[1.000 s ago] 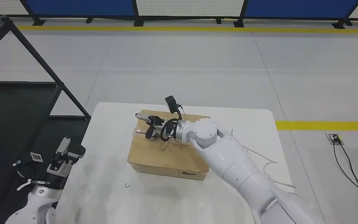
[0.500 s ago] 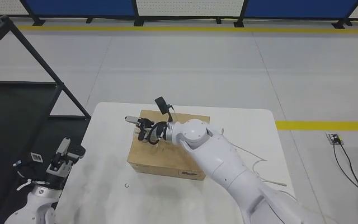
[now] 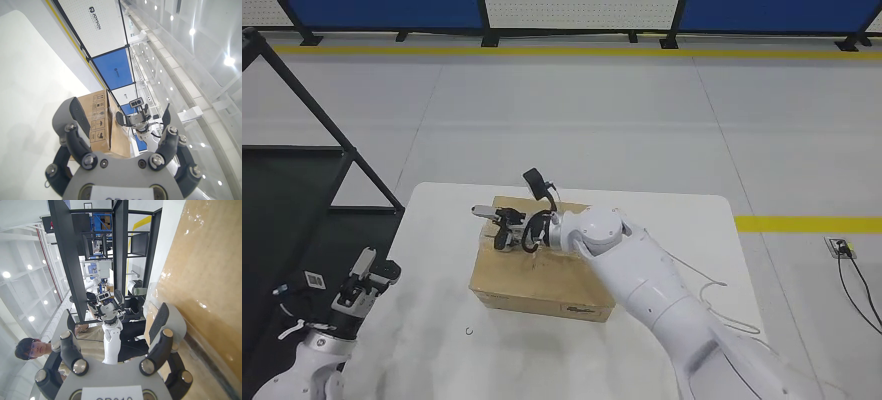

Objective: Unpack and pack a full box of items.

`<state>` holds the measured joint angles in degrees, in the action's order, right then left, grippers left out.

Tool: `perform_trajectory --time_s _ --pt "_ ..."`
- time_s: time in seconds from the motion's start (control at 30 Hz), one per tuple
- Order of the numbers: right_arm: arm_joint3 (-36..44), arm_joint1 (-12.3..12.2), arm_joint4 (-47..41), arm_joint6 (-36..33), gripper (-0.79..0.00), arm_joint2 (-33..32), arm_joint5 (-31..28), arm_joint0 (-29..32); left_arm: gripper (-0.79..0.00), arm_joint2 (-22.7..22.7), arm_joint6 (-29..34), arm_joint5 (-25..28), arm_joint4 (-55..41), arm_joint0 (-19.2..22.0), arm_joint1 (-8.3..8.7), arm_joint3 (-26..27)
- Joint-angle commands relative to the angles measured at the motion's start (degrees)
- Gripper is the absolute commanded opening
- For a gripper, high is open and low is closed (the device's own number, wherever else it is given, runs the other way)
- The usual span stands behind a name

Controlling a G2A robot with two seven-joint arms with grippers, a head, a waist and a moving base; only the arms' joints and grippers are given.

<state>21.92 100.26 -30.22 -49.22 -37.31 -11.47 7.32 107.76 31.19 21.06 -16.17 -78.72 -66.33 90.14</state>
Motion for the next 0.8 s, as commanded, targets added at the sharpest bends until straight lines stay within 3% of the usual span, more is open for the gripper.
perform_trajectory --time_s 0.0,0.4,0.6,0.77 --pt "0.3 -0.6 0.8 -1.0 0.000 -0.6 -0.5 0.2 0.000 -0.4 0.0 -0.1 0.2 0.1 0.02 0.1" --pt "9.2 -6.8 6.3 -3.1 0.000 -7.0 -2.9 4.9 0.000 -2.3 -0.7 -0.1 1.2 0.2 0.15 0.7" --pt "21.5 -11.6 14.0 -2.8 0.000 -11.8 1.9 10.7 0.000 -2.9 -1.3 -0.3 1.9 -0.3 0.20 1.8" --pt "36.4 -16.0 21.6 -2.5 0.000 -18.4 8.2 18.6 0.000 -3.5 -1.9 -0.6 2.3 -0.7 0.21 2.6"
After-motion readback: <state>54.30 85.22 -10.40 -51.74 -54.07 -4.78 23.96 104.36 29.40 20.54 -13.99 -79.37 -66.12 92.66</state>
